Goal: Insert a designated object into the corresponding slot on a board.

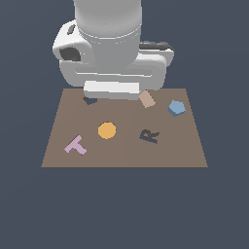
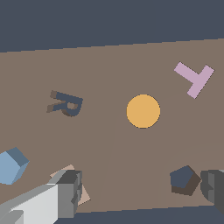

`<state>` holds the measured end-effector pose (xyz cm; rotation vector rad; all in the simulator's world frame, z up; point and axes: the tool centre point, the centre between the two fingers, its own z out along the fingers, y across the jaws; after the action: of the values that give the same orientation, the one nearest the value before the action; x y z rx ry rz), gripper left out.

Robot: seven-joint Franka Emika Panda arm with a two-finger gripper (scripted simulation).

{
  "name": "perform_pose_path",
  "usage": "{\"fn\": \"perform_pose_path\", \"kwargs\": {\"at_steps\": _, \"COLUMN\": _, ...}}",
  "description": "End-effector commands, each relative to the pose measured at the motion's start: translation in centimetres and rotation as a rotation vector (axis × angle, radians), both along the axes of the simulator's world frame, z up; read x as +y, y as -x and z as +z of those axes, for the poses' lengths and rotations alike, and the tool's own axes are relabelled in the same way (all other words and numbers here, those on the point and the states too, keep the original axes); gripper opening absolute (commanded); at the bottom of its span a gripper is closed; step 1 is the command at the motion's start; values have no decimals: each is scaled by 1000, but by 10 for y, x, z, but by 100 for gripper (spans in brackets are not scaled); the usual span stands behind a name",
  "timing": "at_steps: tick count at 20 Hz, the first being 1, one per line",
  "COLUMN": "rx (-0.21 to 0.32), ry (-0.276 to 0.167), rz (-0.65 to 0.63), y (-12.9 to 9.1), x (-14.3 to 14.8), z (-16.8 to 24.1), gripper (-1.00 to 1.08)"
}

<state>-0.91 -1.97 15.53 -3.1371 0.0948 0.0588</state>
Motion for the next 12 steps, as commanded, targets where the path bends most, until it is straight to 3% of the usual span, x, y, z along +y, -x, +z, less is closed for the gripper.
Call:
{"fn": "perform_pose_path", "kwargs": {"at_steps": 1, "rx": 0, "ry": 0, "rz": 0, "y": 0, "x": 0, "z": 0, "gripper": 100}}
{"fn": "perform_pose_path", "kwargs": {"at_steps": 7, "rx": -3, "ry": -1, "rz": 57, "y": -3, "x": 16, "z": -8, "gripper": 100}}
{"fn": "perform_pose_path", "kwargs": {"at_steps": 12, "rx": -10, "ry": -5, "rz": 199, "y": -5, "x": 57, "z": -28, "gripper": 100}}
